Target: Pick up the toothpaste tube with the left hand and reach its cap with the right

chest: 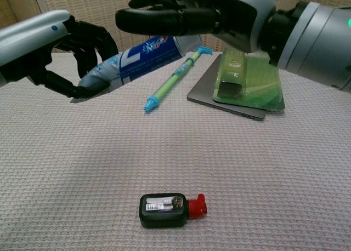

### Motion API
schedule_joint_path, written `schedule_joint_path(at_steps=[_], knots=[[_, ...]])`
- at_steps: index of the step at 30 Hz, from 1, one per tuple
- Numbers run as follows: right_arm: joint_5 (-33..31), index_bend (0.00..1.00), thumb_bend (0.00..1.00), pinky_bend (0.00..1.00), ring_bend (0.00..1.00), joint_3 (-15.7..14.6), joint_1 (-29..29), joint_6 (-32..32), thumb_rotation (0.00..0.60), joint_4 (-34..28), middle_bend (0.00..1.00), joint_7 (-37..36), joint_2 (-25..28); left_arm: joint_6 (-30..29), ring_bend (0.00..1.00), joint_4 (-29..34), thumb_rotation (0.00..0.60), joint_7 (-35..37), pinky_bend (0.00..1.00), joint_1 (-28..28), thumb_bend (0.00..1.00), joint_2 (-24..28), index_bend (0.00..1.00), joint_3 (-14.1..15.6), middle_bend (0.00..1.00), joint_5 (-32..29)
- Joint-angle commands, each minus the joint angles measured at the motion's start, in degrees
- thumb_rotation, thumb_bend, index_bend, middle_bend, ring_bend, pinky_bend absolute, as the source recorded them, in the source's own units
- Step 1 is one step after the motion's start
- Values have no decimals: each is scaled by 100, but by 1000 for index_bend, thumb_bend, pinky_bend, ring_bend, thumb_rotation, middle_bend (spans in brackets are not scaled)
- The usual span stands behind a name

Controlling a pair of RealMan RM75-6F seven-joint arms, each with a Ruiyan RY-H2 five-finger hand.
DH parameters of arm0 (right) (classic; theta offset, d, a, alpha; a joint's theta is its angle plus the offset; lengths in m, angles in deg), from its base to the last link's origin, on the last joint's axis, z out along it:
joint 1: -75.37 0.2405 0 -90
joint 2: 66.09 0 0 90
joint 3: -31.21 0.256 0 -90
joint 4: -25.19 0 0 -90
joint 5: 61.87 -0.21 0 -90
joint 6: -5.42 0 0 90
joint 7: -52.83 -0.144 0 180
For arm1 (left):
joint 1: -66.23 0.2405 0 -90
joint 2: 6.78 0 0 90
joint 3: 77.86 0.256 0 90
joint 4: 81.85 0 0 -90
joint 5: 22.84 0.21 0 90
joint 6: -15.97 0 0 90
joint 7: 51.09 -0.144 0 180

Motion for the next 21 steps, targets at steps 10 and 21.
schedule_joint_path(at_steps=[10, 21], knots=[[72, 0, 211, 0, 0, 12, -129, -284, 281, -134, 0, -60, 278, 11, 703, -136, 600, -6, 552, 21, 686, -8, 814, 44, 830, -13], [223, 0, 212, 0, 0, -171, -604, -792, 276, -281, 0, 11, 1028, 364, 667, -939, 600, -690, 490, 84, 686, -174, 773, 68, 830, -708]])
